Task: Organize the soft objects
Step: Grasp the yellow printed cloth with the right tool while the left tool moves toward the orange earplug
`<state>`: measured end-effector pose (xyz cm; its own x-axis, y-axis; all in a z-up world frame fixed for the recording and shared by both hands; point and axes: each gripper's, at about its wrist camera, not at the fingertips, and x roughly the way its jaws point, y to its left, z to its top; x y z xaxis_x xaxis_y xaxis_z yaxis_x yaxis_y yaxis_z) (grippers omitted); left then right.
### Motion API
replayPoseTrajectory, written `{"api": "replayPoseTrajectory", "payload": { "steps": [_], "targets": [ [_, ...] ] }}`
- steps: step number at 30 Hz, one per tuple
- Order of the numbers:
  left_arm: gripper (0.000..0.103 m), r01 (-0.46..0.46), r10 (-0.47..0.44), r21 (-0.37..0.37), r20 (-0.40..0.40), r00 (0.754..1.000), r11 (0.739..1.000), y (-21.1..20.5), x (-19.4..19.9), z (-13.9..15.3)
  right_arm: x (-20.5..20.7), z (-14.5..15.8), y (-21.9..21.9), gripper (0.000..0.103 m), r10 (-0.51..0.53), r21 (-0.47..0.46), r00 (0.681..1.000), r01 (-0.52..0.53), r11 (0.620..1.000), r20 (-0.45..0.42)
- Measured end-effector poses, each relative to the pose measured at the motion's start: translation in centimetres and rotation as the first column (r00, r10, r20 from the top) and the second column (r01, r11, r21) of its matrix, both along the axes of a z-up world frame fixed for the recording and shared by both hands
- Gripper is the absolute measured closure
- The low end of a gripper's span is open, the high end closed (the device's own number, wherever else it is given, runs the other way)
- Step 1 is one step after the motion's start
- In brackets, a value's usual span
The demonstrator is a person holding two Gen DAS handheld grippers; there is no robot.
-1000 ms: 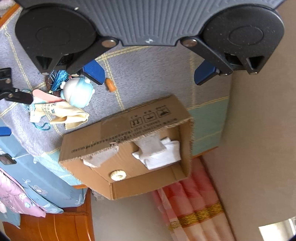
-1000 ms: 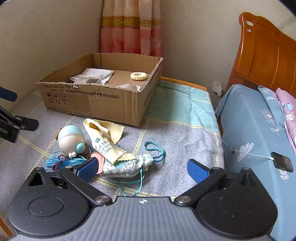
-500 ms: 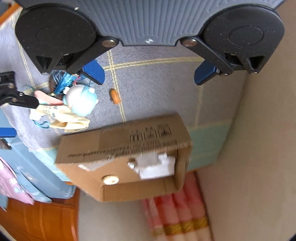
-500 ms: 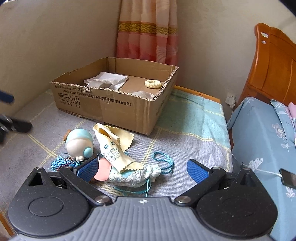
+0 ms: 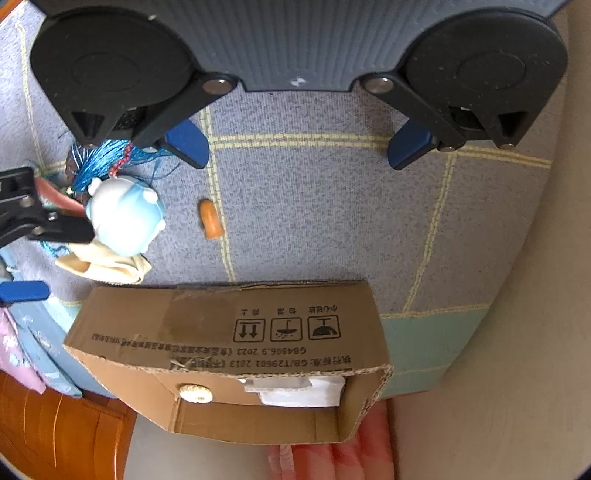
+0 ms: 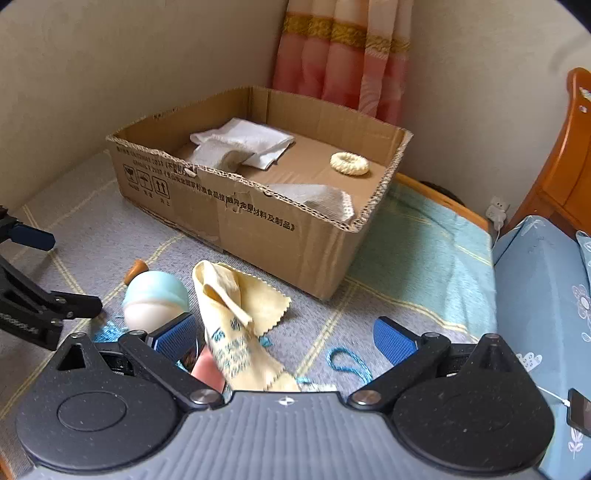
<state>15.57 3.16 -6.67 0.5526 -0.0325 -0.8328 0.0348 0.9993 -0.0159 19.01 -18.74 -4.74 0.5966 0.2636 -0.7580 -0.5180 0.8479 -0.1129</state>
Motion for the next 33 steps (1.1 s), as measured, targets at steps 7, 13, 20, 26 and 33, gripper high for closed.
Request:
{"api": "replayPoseTrajectory", "payload": {
  "steps": [7, 13, 20, 26, 33],
  "targets": [
    [0.000, 0.010, -0.010, 0.000, 0.011, 1.000, 1.000, 0.1, 0.2, -0.1, 1.7, -1.7, 1.2, 0.000, 0.009, -0.071, 1.000, -0.011, 0.997, -0.023],
    [0.000, 0.014, -0.014, -0.002, 0.026, 1.000, 1.000, 0.1, 0.2, -0.2, 3.1, -2.2, -0.2, 0.000, -0.042, -0.102, 0.999, 0.041, 0.994, -0.011],
    [0.000, 0.006, -0.006, -0.002, 0.033, 0.999, 1.000, 0.1, 0.2, -0.2, 3.0, -1.8, -1.2, 0.001, -0.033, -0.036, 0.999, 0.032, 0.999, -0.033],
    [0.000, 0.005, -0.005, -0.002, 0.032, 0.999, 1.000, 0.1, 0.3, -0.2, 2.2, -1.4, 0.5, 0.027, 0.056, -0.008, 0.998, -0.056, 0.998, -0.033],
    [0.001, 0.041, -0.042, 0.018, 0.035, 0.998, 0.999, -0.3, 0.4, 0.0, 1.9, -1.6, 1.6, 0.062, 0.101, -0.013, 0.994, -0.101, 0.995, -0.049]
  ]
}}
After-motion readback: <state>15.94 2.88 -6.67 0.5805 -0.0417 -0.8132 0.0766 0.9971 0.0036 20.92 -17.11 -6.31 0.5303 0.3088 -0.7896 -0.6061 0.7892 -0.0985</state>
